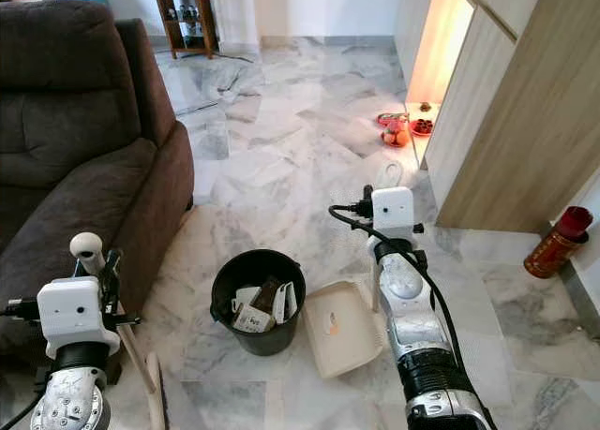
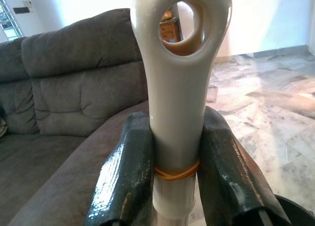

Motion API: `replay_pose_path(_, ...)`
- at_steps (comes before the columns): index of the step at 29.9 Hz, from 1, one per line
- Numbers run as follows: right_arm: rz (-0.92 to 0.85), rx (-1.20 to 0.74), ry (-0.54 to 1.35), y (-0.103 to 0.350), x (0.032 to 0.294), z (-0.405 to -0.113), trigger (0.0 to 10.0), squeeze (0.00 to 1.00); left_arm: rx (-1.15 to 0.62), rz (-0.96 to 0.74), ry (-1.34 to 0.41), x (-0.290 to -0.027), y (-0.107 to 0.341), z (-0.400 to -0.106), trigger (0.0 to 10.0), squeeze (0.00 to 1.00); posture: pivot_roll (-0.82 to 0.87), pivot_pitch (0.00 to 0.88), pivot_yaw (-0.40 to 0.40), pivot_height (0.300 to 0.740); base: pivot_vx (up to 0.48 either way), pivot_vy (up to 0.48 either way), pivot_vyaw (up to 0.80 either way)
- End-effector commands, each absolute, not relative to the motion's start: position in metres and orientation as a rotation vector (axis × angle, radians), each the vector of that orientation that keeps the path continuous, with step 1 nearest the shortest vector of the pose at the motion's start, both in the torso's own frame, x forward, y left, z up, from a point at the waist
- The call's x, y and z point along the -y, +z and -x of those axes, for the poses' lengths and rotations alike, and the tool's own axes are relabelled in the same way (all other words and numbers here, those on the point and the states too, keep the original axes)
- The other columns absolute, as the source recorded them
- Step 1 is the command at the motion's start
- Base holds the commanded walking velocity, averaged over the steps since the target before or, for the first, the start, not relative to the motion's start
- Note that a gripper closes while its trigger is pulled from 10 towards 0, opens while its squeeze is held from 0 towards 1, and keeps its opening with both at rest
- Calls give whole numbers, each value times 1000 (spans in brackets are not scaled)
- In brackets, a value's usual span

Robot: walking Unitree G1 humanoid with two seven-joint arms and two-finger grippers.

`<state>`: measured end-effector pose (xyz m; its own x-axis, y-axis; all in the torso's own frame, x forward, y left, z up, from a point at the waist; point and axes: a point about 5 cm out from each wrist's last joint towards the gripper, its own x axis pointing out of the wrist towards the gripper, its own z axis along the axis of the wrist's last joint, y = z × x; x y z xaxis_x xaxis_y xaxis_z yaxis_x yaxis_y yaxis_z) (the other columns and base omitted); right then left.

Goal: Sweep floor

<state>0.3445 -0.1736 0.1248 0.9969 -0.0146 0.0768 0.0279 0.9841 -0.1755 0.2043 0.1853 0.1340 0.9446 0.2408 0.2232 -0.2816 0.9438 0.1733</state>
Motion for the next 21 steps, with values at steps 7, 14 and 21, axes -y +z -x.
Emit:
replay_pose_path(7,121,113,1,126,169,-345,10000,0,251,-220,265,-185,144,-202,10000,0,-106,44,57,740,0,0,0)
replay_pose_path(14,116,119,6,127,167,-345,10000,0,251,-218,256,-184,143,-202,10000,0,-106,43,57,740,0,0,0)
replay_pose_path(21,119,124,13,127,166,-346,10000,0,252,-221,252,-184,144,-202,10000,0,-110,53,55,740,0,0,0)
